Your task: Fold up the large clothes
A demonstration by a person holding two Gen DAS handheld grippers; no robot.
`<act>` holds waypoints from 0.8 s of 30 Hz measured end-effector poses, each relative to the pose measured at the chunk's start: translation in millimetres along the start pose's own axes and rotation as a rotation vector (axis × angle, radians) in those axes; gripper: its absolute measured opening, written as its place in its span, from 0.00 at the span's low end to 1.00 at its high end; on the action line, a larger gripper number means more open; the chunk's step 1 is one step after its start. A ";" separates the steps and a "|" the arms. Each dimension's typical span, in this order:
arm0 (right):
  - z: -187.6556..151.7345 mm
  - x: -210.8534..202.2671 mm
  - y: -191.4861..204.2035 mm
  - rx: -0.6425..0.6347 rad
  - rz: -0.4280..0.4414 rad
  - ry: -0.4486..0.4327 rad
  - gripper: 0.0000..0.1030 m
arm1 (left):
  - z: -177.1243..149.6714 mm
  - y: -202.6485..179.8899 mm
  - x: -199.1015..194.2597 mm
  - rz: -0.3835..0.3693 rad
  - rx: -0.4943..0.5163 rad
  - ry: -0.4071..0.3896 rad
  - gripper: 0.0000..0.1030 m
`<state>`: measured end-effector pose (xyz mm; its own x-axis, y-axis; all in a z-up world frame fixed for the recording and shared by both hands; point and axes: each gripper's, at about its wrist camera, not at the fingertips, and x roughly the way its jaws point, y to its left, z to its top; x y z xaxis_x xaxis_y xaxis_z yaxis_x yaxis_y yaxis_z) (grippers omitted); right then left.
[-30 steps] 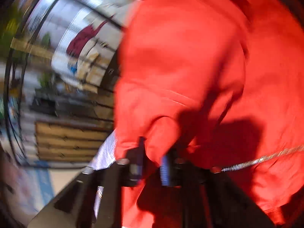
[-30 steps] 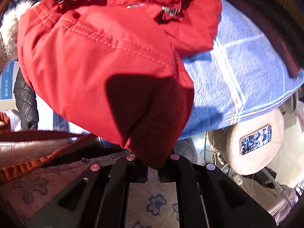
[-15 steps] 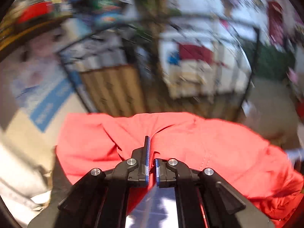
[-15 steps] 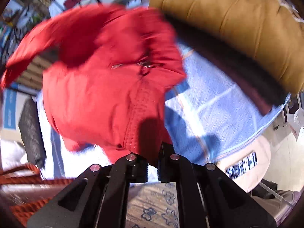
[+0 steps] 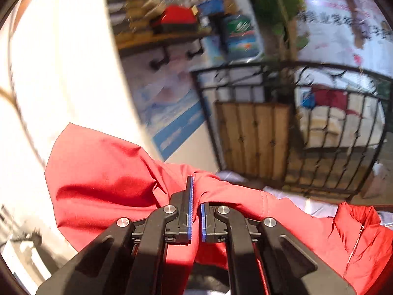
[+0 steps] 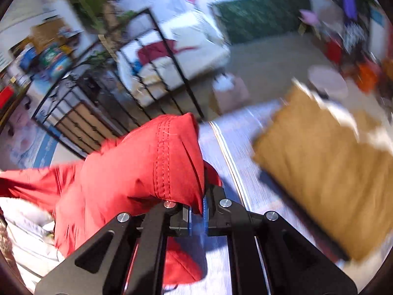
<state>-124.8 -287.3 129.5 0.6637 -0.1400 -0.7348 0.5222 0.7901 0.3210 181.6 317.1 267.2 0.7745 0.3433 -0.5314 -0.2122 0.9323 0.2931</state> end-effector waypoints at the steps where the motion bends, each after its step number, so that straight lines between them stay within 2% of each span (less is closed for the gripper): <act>1: 6.9 12.0 8.2 -0.027 0.011 0.000 0.06 | -15.6 4.1 9.8 0.024 -0.009 0.037 0.05; 2: 10.2 30.5 16.9 -0.047 0.016 0.006 0.06 | -28.2 8.0 20.6 0.035 -0.011 0.071 0.05; 4: 6.2 63.8 22.7 -0.039 0.032 0.050 0.06 | -68.5 4.4 47.0 0.069 0.050 0.173 0.05; 6: -8.4 101.1 20.9 -0.010 -0.024 0.126 0.06 | -109.2 -4.5 69.1 0.094 0.100 0.269 0.05; 8: -28.8 124.1 10.9 0.053 -0.074 0.191 0.06 | -139.2 -10.9 76.6 0.128 0.126 0.309 0.05; 10: -44.2 131.4 3.9 0.091 -0.104 0.218 0.06 | -154.0 -11.5 75.1 0.155 0.148 0.307 0.05; 12: -54.5 134.0 -5.8 0.115 -0.128 0.235 0.06 | -149.6 -9.0 74.5 0.141 0.129 0.310 0.05; 14: -48.2 127.4 -13.9 0.137 -0.116 0.220 0.06 | -137.1 -6.7 73.3 0.120 0.093 0.294 0.05; 19: -10.1 93.7 -6.9 0.120 -0.042 0.119 0.06 | -69.5 20.3 66.2 0.058 -0.065 0.196 0.05; 24: 10.4 69.0 20.3 0.011 -0.008 -0.005 0.06 | -34.0 13.7 72.7 0.074 -0.004 0.096 0.05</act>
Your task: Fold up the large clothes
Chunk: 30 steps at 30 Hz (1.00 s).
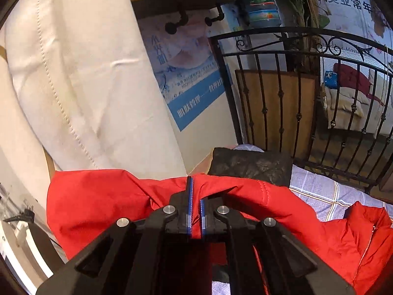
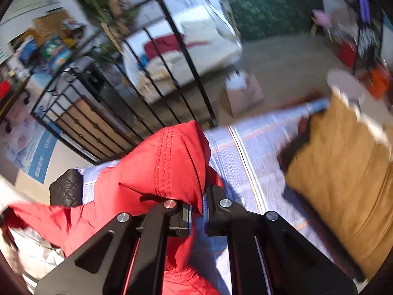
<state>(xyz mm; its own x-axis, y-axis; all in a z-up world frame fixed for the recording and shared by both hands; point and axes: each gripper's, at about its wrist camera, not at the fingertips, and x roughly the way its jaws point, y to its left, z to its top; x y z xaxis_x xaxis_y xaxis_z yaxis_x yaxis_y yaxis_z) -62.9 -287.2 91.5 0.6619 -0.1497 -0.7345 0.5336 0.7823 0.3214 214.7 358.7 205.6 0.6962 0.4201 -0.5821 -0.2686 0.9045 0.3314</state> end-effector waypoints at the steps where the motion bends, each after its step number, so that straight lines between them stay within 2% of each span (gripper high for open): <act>1: -0.5 0.3 -1.4 0.001 -0.008 -0.005 0.06 | 1.0 -3.1 5.7 0.003 0.010 0.004 0.05; 3: -6.1 9.9 -16.0 0.062 -0.023 0.026 0.06 | -4.4 -15.3 29.8 0.038 0.049 0.060 0.11; 4: -8.6 18.0 -25.5 0.103 -0.028 0.060 0.07 | -12.1 -23.6 46.0 0.054 0.079 0.100 0.18; 5: -14.1 28.5 -34.3 0.137 -0.045 0.105 0.08 | -22.2 -33.1 62.6 0.076 0.116 0.141 0.31; 6: -25.9 47.7 -44.6 0.151 -0.101 0.177 0.08 | -35.2 -42.7 78.1 0.092 0.145 0.179 0.38; 7: -31.6 58.7 -48.6 0.147 -0.138 0.228 0.09 | -47.0 -49.2 89.2 0.111 0.154 0.199 0.60; 8: -47.6 76.4 -55.4 0.144 -0.182 0.309 0.11 | -58.2 -53.8 96.6 0.123 0.156 0.202 0.87; 9: -59.6 83.8 -59.9 0.154 -0.200 0.339 0.11 | -70.5 -57.2 102.0 0.132 0.155 0.188 0.96; 11: -78.8 90.1 -73.1 0.196 -0.212 0.359 0.16 | -88.9 -61.0 112.5 0.148 0.158 0.224 0.94; 13: -89.9 86.9 -87.4 0.249 -0.220 0.346 0.18 | -100.4 -61.8 119.6 0.109 0.140 0.281 0.94; 16: -88.5 82.3 -88.5 0.211 -0.216 0.342 0.21 | -99.4 -59.1 110.0 0.089 0.118 0.258 0.94; 18: -78.8 70.9 -79.8 0.161 -0.179 0.300 0.38 | -90.1 -59.5 93.5 0.044 0.099 0.215 0.94; 19: -70.8 63.1 -73.2 0.131 -0.152 0.257 0.69 | -85.6 -61.8 86.1 0.019 0.096 0.198 0.94; 20: -63.9 53.3 -68.3 0.097 -0.115 0.208 0.95 | -79.9 -66.0 76.5 -0.004 0.099 0.179 0.94; 21: -55.6 43.1 -62.6 0.043 -0.076 0.170 0.95 | -75.4 -71.1 67.3 -0.022 0.104 0.160 0.94; 22: -49.8 38.9 -59.7 0.004 -0.089 0.179 0.95 | -71.7 -77.9 58.3 -0.046 0.110 0.140 0.94; 24: -40.5 32.3 -57.8 -0.040 -0.170 0.219 0.95 | -68.9 -96.9 40.3 -0.100 0.129 0.104 0.94; 26: -36.5 26.1 -62.7 -0.008 -0.196 0.242 0.95 | -73.6 -119.0 27.5 -0.138 0.161 0.095 0.94; 30: -43.3 28.5 -58.5 0.061 -0.205 0.277 0.95 | -107.9 -177.3 6.5 -0.260 0.230 0.159 0.94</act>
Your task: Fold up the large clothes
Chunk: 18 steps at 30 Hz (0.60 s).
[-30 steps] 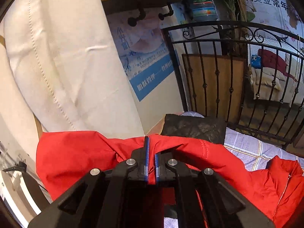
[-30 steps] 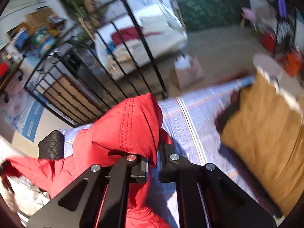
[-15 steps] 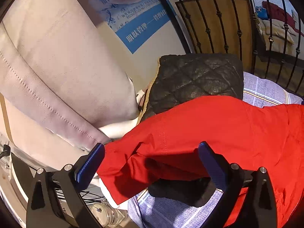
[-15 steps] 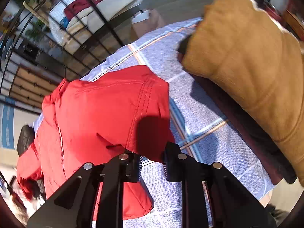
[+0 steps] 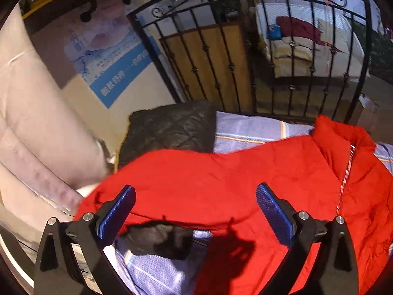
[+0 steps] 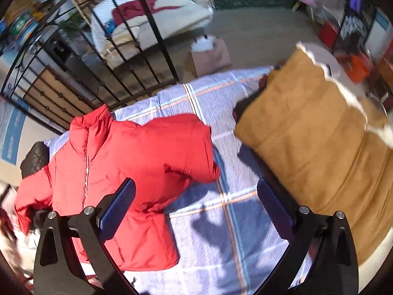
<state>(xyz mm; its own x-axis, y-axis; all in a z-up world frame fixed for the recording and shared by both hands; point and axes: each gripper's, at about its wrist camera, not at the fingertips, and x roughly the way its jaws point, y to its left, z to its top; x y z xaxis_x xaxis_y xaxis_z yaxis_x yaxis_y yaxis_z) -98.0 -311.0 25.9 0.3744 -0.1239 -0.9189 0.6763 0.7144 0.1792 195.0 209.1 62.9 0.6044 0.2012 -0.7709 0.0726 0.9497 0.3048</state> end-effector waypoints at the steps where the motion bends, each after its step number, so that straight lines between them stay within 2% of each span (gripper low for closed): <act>1: -2.3 0.4 7.6 0.001 0.017 -0.015 0.95 | -9.1 -18.2 0.3 -0.038 0.020 0.022 0.94; 5: -5.2 12.1 54.0 -0.046 0.087 -0.004 0.95 | -51.5 -86.0 -5.5 -0.146 0.111 0.102 0.94; 8: 4.0 25.4 106.5 -0.149 0.082 0.002 0.95 | -84.7 -129.0 -20.2 -0.225 0.213 0.130 0.94; 11: 16.0 42.3 140.0 -0.202 0.052 0.014 0.95 | -113.2 -154.0 -33.0 -0.239 0.328 0.121 0.94; 14: 28.9 71.4 169.3 -0.247 -0.064 0.036 0.95 | -132.3 -157.8 -37.1 -0.234 0.368 0.125 0.94; 18: 31.7 119.1 184.7 -0.308 -0.255 0.115 0.95 | -146.3 -145.7 -31.0 -0.240 0.313 0.186 0.94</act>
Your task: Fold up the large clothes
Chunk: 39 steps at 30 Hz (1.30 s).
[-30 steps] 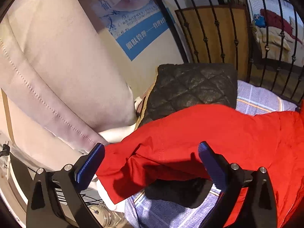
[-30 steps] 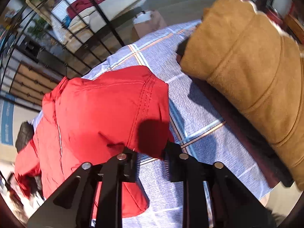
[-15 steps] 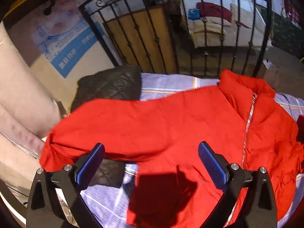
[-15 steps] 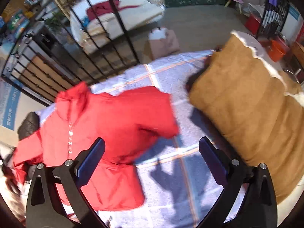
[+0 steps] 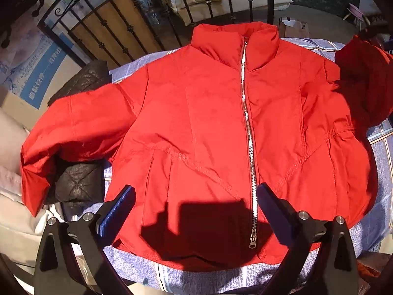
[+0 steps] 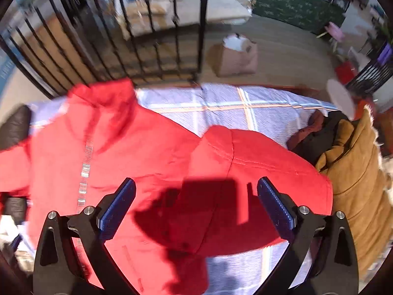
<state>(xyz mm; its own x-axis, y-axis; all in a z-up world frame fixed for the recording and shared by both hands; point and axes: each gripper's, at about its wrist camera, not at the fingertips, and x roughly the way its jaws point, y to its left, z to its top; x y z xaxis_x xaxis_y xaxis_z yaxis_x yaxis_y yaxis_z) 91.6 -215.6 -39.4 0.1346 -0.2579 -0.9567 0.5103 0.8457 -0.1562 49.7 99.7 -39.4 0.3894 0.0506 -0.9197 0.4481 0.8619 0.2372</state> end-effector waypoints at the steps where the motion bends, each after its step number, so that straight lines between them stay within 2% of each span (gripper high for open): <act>1: -1.0 11.5 1.3 -0.009 -0.047 0.023 0.95 | -3.8 2.3 2.7 0.001 -0.015 0.012 0.94; 3: -8.4 33.6 -0.7 -0.015 -0.138 0.057 0.95 | -5.4 10.1 7.1 0.015 -0.040 0.028 0.94; 4: -14.1 41.5 -4.2 -0.015 -0.181 0.062 0.90 | -5.1 14.1 8.6 0.018 -0.052 0.032 0.94; 5: -20.5 46.6 -8.8 -0.009 -0.206 0.065 0.83 | -5.2 16.9 9.0 0.018 -0.061 0.034 0.94; 6: -28.5 51.3 -18.7 0.004 -0.211 0.067 0.63 | -5.3 19.6 10.0 0.016 -0.070 0.036 0.94; 7: -36.1 54.0 -31.2 0.027 -0.188 0.063 0.42 | -5.0 21.4 11.2 0.016 -0.075 0.039 0.94; 8: -40.2 55.8 -41.6 0.047 -0.168 0.063 0.26 | -4.7 22.1 12.8 0.017 -0.078 0.043 0.94; 11: -58.7 48.3 -83.3 0.142 -0.092 0.047 0.14 | -1.4 18.9 15.9 0.011 -0.070 0.051 0.94; 13: -71.4 25.3 -111.3 0.224 0.046 -0.019 0.12 | 4.2 12.0 15.6 0.004 -0.047 0.043 0.94; 15: -87.2 -14.9 -134.6 0.276 0.287 -0.177 0.12 | 10.9 2.6 13.2 0.000 -0.010 0.026 0.94; 17: -105.8 -44.6 -142.3 0.263 0.477 -0.285 0.12 | 18.6 -8.4 9.9 -0.011 0.028 0.010 0.94; 19: -126.3 -56.4 -143.3 0.260 0.518 -0.320 0.12 | 24.6 -18.5 6.2 -0.024 0.059 -0.004 0.94; 21: -149.8 -46.2 -146.7 0.321 0.529 -0.295 0.12 | 29.4 -29.4 3.9 -0.040 0.092 -0.014 0.94; 22: -166.0 -27.9 -149.0 0.372 0.500 -0.241 0.14 | 30.5 -33.9 3.5 -0.047 0.105 -0.018 0.94; 23: -176.1 -11.9 -149.6 0.403 0.447 -0.178 0.21 | 30.7 -38.3 3.4 -0.051 0.118 -0.020 0.94; 24: -193.6 16.7 -148.8 0.432 0.342 -0.039 0.25 | 30.6 -43.3 3.3 -0.055 0.136 -0.020 0.94; 26: -212.8 41.3 -147.9 0.471 0.327 0.073 0.48 | 28.4 -48.2 2.5 -0.060 0.158 -0.022 0.94; 27: -220.7 45.5 -148.6 0.505 0.339 0.093 0.52 | 26.8 -49.6 2.5 -0.059 0.165 -0.021 0.94; 29: -219.0 37.2 -146.6 0.502 0.291 0.068 0.59 | 24.7 -51.9 3.8 -0.055 0.174 -0.016 0.94; 32: -192.1 6.9 -131.5 0.386 0.143 -0.006 0.60 | 23.9 -49.0 7.5 -0.053 0.160 0.002 0.94; 33: -176.7 -9.3 -121.0 0.317 0.094 -0.060 0.60 | 23.5 -46.8 7.8 -0.053 0.149 0.002 0.94; 35: -151.9 -27.5 -103.4 0.219 0.044 -0.114 0.71 | 23.2 -42.6 6.3 -0.048 0.136 -0.002 0.94; 38: -114.7 -33.0 -81.0 0.103 0.079 -0.144 0.77 | 23.4 -35.2 4.1 -0.043 0.113 -0.009 0.94; 39: -97.2 -30.3 -68.4 0.049 0.065 -0.148 0.77 | 22.5 -33.9 3.8 -0.040 0.111 -0.010 0.94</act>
<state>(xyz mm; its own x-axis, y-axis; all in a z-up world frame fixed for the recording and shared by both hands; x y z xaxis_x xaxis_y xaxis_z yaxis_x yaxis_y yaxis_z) -30.0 -220.3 -23.6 0.2903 -0.2726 -0.9173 0.5365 0.8401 -0.0799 54.1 59.3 -43.8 0.3767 0.0118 -0.9262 0.5497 0.8020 0.2338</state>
